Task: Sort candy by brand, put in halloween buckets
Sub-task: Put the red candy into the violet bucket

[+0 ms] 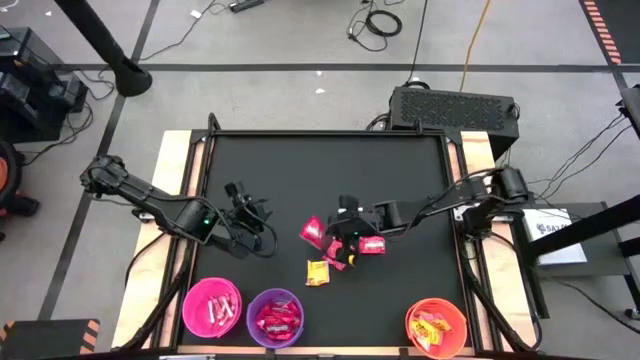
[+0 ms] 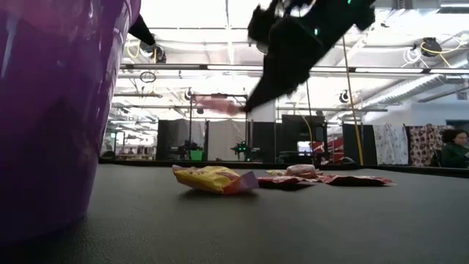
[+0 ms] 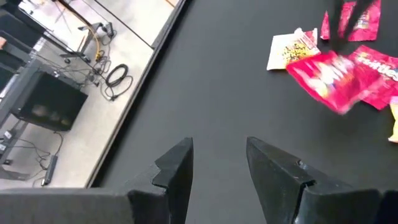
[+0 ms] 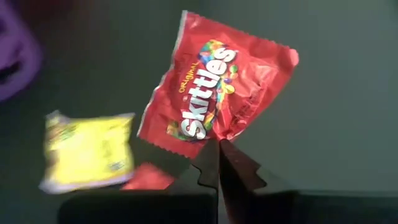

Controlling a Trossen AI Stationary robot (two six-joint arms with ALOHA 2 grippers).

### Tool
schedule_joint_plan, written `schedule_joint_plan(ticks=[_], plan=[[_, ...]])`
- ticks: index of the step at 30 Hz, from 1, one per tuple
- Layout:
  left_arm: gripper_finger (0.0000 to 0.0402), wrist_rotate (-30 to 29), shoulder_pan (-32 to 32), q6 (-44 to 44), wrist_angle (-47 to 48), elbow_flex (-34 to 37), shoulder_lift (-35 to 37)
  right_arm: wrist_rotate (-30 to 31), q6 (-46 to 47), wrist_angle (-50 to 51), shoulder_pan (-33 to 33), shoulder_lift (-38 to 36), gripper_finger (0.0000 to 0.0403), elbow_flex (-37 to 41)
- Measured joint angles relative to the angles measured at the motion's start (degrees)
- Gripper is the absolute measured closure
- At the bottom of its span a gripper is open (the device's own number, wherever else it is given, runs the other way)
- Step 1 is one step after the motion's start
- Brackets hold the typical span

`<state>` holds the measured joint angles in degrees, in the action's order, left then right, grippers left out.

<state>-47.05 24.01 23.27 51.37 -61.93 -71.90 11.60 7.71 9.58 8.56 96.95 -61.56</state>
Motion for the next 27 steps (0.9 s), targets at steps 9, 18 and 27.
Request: schedule_joint_plan(ticks=[9, 18, 27], plan=[[0.0244, -3.95, 0.00, -0.70, -5.48, 0.00, 0.00, 45.08, -17.43, 0.75, 6.42, -7.82, 0.0403, 0.00], [0.0244, -4.02, -0.79, -6.02, -14.24, 0.00, 0.00, 68.97, -27.26, -1.43, 13.02, -8.15, 0.0403, 0.00], [0.0244, -3.02, -2.95, -7.10, -16.76, 0.00, 0.00, 65.49, -28.57, -4.56, 14.10, -8.17, 0.0402, 0.00]])
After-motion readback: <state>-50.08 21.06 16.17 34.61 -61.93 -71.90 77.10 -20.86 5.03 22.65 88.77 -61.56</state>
